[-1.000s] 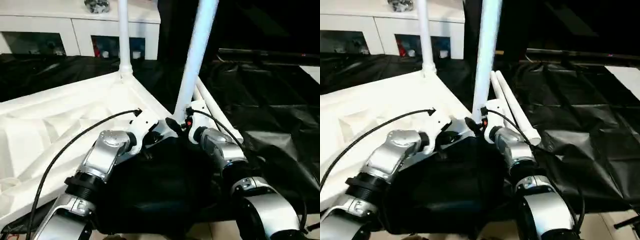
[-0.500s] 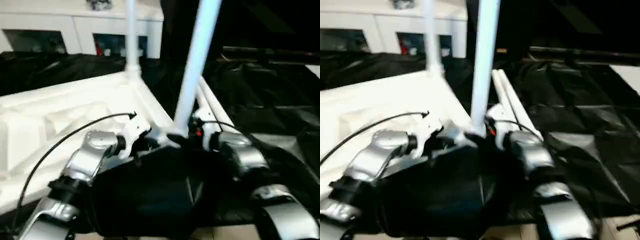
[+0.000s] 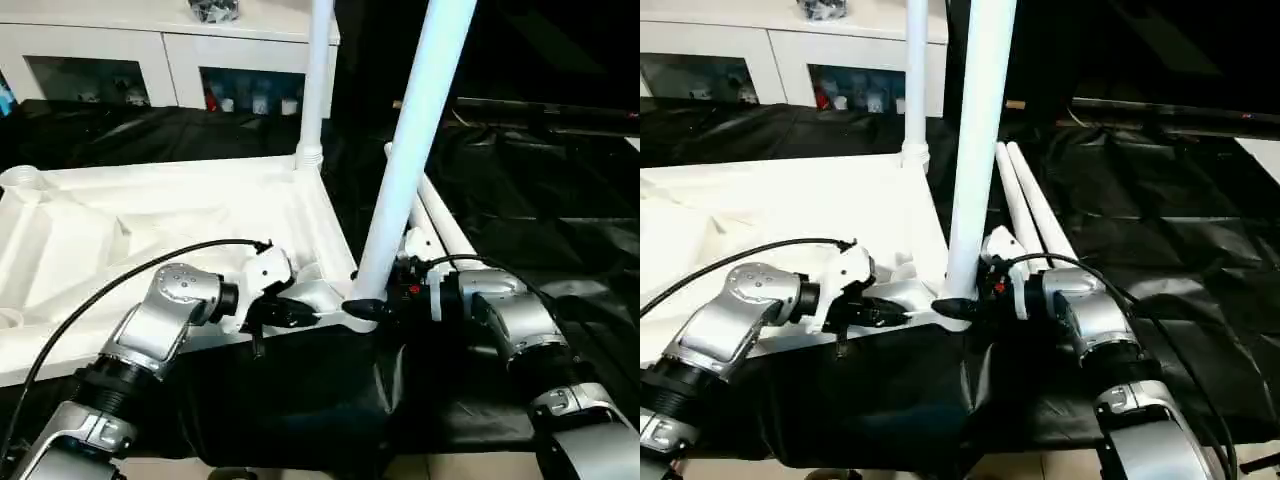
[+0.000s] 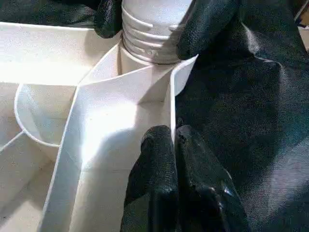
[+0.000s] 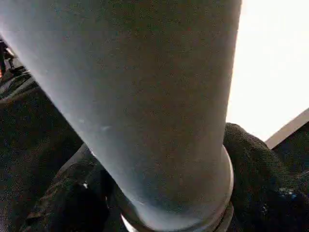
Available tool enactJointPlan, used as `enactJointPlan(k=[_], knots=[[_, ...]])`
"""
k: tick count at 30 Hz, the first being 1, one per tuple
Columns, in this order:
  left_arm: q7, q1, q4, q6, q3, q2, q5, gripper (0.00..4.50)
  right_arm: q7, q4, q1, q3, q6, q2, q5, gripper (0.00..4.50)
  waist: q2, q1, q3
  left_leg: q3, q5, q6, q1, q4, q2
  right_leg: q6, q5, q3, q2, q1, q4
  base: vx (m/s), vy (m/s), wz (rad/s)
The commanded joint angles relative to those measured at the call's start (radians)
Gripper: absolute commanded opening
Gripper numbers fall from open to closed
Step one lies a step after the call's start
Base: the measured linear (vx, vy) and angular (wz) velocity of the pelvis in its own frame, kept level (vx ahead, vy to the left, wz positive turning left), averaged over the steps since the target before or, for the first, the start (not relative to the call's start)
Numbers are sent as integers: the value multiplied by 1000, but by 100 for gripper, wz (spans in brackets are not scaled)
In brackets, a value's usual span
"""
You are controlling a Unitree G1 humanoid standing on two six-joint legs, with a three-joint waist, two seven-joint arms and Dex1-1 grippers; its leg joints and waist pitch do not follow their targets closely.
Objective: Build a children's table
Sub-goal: Rotate leg to tighten
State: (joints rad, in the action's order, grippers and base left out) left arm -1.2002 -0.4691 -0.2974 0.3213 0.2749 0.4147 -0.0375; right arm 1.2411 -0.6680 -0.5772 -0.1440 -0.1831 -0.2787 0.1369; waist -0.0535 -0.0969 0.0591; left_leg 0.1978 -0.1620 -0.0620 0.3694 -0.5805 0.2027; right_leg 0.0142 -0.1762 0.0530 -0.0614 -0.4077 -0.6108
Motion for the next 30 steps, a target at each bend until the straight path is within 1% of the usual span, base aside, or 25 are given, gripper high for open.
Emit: enactJointPlan(k=[1,2,3,4,5,6,7,8,10,11,12,13,14,16,17,18,19,20,22,23,25,27,28,29,30], knots=[[120,-41,-12,-21,-33,-73,-19,0,-32,8,10,-24,-5,55,4,281,-1,1,-63,-18,-257,5,-20,66,37,182,-317,-46,-80,38,80,0,0,0],[120,-41,-12,-21,-33,-73,-19,0,-32,8,10,-24,-5,55,4,281,-1,2,-62,-18,-255,3,-21,66,35,182,-319,-46,-79,37,81,0,0,0],[157,-51,-28,-19,-41,-90,-10,0,-81,-18,1,-17,-3,70,-7,280,-2,1,-63,-18,-255,2,-21,66,35,181,-323,-45,-81,39,81,0,0,0],[213,-66,-50,-14,-52,-115,2,0,-182,-70,-17,-5,11,97,-33,279,-1,2,-63,-19,-256,-1,-20,65,34,178,-333,-45,-81,39,83,0,0,0],[222,-68,-54,-14,-54,-119,4,0,-198,-78,-20,-3,13,101,-37,279,0,9,-60,-19,-267,-8,-21,67,34,178,-356,-45,-82,35,86,0,0,0],[258,-79,-68,-12,-57,-136,14,0,-280,-121,-37,9,13,123,-50,278,0,9,-60,-20,-278,-13,-22,67,33,173,-372,-43,-82,36,88,0,0,0],[285,-87,-76,-5,-59,-150,21,0,-351,-157,-53,22,5,143,-56,277,-1,12,-61,-20,-284,-18,-25,66,33,170,-385,-44,-81,33,87,0,0,0],[321,-98,-85,4,-61,-168,31,0,-436,-202,-74,37,-6,168,-62,277,1,16,-62,-22,-289,-22,-23,67,32,168,-394,-44,-82,34,88,0,0,0],[351,-107,-93,12,-62,-184,39,0,-507,-239,-91,50,-16,191,-66,275,1,21,-62,-24,-295,-29,-22,68,32,153,-414,-42,-84,35,91,0,0,0],[351,-107,-93,12,-62,-184,39,0,-507,-239,-91,50,-16,191,-66,275,1,22,-62,-24,-299,-27,-23,68,32,152,-413,-43,-83,34,92,0,0,0],[376,-113,-94,23,-62,-201,44,0,-567,-268,-106,63,-20,214,-68,274,4,22,-61,-25,-303,-27,-24,68,33,153,-413,-43,-84,33,92,0,0,0],[436,-124,-90,50,-63,-244,57,0,-697,-329,-142,101,-18,272,-61,274,4,26,-61,-25,-309,-29,-23,69,32,153,-415,-43,-83,33,92,0,0,0],[448,-126,-88,56,-62,-253,59,0,-726,-344,-151,109,-10,284,-61,274,4,33,-61,-26,-311,-37,-24,70,32,158,-410,-43,-82,31,91,0,0,0],[475,-129,-82,66,-59,-275,62,0,-790,-383,-174,127,23,311,-60,274,6,36,-63,-26,-322,-40,-25,67,32,160,-403,-42,-83,30,91,0,0,0],[483,-126,-69,73,-54,-290,56,0,-804,-407,-188,137,48,324,-56,274,2,37,-62,-25,-327,-34,-24,67,32,156,-395,-42,-80,30,92,0,0,0],[482,-124,-62,74,-52,-294,53,0,-800,-413,-192,140,53,328,-52,309,3,36,-63,-24,-326,-32,-23,66,32,157,-389,-43,-82,30,91,0,0,0],[475,-121,-56,73,-50,-294,50,0,-777,-409,-192,142,50,328,-45,330,4,35,-65,-24,-314,-25,-19,67,31,158,-367,-42,-82,34,89,0,0,0],[475,-121,-56,73,-50,-294,50,0,-777,-409,-192,142,50,328,-45,330,2,34,-64,-22,-306,-17,-20,67,31,160,-345,-43,-79,33,87,0,0,0],[459,-114,-49,68,-47,-287,47,0,-741,-399,-191,139,51,322,-39,353,3,33,-65,-21,-292,-10,-17,67,31,166,-320,-44,-79,36,84,0,0,0],[440,-108,-45,58,-46,-276,46,0,-711,-393,-191,129,70,312,-51,365,1,33,-65,-21,-288,-6,-16,66,31,168,-317,-44,-79,37,83,0,0,0],[415,-102,-45,50,-48,-255,43,0,-632,-374,-183,107,102,289,-65,365,2,31,-66,-20,-275,-2,-13,65,32,172,-302,-44,-81,40,82,0,0,0],[393,-98,-44,44,-48,-241,37,0,-561,-349,-170,88,118,270,-68,365,1,30,-66,-19,-270,7,-14,64,31,178,-293,-44,-80,40,81,0,0,0],[359,-93,-39,37,-46,-222,28,0,-481,-320,-153,64,142,243,-70,365,1,29,-65,-19,-267,11,-14,64,33,181,-291,-44,-81,41,81,0,0,0],[329,-88,-34,30,-41,-204,22,0,-416,-290,-137,51,144,222,-61,365,-1,27,-65,-18,-264,18,-13,64,32,179,-293,-44,-81,42,82,0,0,0],[313,-86,-32,26,-39,-195,19,0,-380,-274,-130,45,142,211,-55,365,1,26,-66,-19,-259,24,-13,64,33,180,-289,-44,-80,44,80,0,0,0]])
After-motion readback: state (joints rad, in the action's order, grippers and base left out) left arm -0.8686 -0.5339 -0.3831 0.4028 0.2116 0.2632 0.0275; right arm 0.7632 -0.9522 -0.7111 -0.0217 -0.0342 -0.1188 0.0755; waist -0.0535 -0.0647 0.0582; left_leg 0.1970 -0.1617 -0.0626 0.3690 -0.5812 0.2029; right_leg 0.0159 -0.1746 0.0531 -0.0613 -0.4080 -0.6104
